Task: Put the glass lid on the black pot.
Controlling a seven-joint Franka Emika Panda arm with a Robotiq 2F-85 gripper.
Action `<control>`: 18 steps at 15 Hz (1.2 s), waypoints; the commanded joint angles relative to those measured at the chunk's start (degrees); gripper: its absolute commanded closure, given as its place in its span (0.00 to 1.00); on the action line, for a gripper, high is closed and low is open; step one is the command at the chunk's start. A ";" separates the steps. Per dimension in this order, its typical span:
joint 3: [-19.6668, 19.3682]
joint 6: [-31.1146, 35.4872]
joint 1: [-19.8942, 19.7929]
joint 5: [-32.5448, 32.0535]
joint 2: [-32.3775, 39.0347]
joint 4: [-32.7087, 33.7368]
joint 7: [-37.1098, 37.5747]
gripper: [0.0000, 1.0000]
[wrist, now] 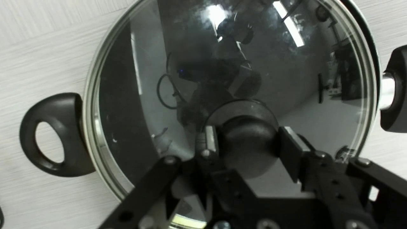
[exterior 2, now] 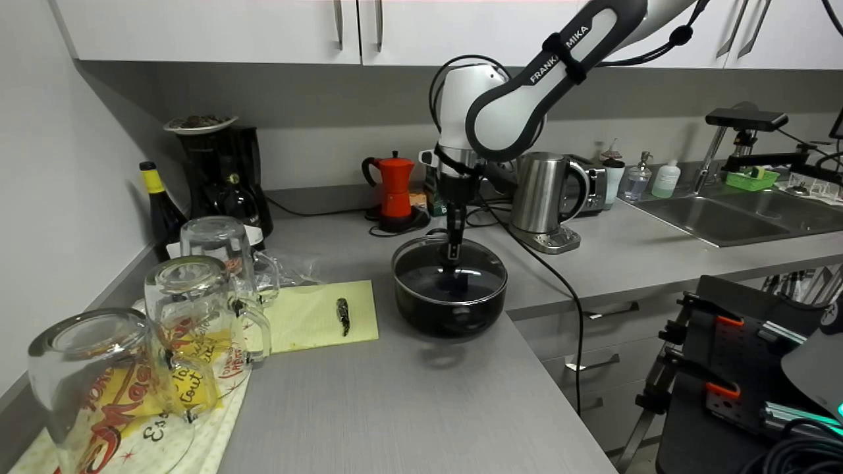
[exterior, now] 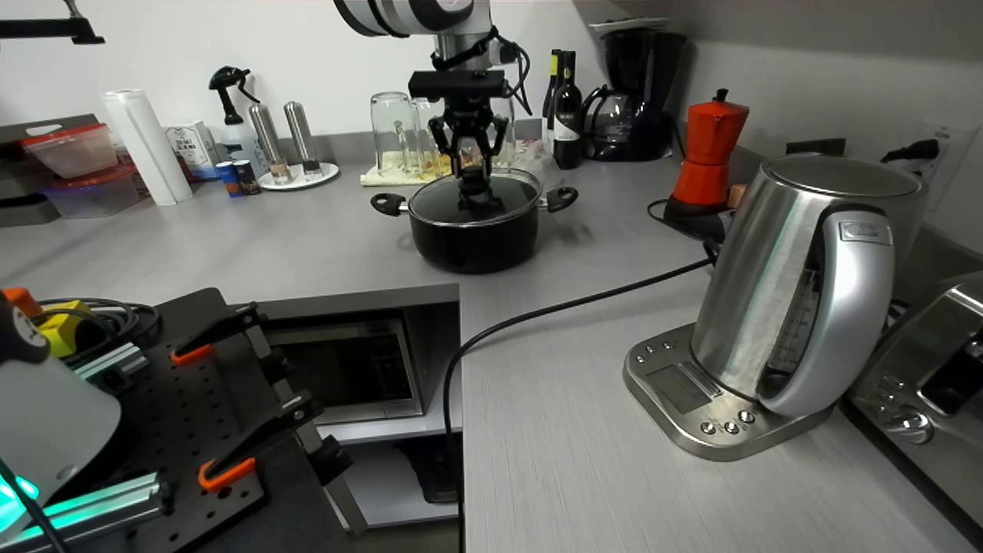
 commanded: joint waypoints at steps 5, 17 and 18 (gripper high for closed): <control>1.59 0.13 -2.83 5.32 -1.21 -1.44 -5.19 0.75; 1.49 -0.51 -3.46 6.31 0.73 -0.35 -6.29 0.75; 1.47 -0.52 -3.45 6.27 0.94 -0.31 -6.31 0.75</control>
